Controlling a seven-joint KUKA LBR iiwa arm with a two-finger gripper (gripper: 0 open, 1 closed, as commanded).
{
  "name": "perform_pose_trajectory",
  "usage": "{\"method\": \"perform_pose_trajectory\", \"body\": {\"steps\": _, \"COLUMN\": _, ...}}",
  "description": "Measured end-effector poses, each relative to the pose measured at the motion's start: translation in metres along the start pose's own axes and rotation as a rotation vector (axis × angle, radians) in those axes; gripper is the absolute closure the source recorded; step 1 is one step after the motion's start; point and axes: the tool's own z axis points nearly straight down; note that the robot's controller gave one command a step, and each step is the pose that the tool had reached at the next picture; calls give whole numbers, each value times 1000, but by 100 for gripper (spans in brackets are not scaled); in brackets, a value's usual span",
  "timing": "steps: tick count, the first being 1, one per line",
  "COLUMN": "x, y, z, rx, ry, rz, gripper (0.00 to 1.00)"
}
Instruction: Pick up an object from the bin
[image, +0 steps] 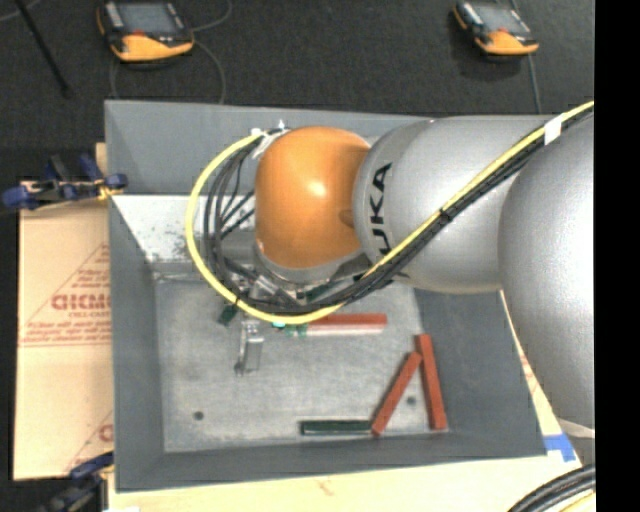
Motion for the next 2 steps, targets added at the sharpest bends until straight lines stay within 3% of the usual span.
{"method": "perform_pose_trajectory", "body": {"steps": 1, "x": -78, "y": -19, "z": 121, "rx": 3, "ry": -7, "rz": -325, "gripper": 0}}
{"method": "perform_pose_trajectory", "body": {"steps": 2, "x": -98, "y": -42, "z": 117, "rx": 0, "ry": -12, "rz": -286, "gripper": 0}}
